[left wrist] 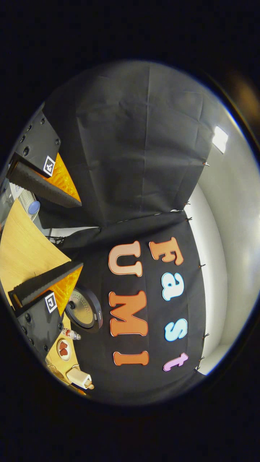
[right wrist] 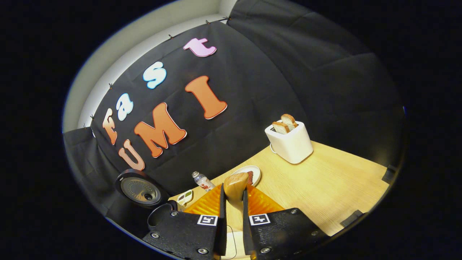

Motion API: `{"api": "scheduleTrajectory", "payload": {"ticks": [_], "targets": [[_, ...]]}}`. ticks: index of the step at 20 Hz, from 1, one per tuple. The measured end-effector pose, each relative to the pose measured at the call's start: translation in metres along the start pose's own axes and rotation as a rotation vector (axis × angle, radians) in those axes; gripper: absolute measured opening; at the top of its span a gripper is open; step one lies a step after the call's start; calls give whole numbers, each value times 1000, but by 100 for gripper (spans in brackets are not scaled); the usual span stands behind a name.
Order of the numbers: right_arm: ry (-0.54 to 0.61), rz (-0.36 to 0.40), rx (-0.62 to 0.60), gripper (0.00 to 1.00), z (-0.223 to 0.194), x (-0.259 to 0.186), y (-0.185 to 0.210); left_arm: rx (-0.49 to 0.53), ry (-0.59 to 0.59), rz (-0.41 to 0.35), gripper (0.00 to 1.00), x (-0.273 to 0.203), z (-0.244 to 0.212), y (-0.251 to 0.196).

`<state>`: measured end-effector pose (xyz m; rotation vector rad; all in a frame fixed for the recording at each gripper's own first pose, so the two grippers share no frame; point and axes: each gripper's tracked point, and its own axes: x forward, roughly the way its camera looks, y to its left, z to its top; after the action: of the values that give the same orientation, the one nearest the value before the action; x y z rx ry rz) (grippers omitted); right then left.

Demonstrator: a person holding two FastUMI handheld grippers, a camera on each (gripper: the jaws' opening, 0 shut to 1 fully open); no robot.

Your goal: Close the left gripper, press the button to open the rice cooker; take a wooden spoon from the chopstick holder with the right hand, scoop a spoonful of rice and pour it into the rice cooker, then put the wooden spoon back into the chopstick holder.

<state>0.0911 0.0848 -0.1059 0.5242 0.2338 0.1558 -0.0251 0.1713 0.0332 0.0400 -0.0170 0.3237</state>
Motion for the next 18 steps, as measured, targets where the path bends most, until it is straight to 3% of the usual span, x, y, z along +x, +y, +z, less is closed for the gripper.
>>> {"api": "scheduleTrajectory", "payload": {"ticks": [5, 10, 18], "targets": [[-50, 34, -95, 17, 6, -24, 57, -17, 9, -57, 100, 16, -7, 9], [-47, 66, -252, 18, -27, -29, 105, -42, 13, -117, 100, 30, -10, 15], [20, 12, -427, 18, -100, -16, 111, -31, 20, -199, 98, 53, -15, 21]]}}
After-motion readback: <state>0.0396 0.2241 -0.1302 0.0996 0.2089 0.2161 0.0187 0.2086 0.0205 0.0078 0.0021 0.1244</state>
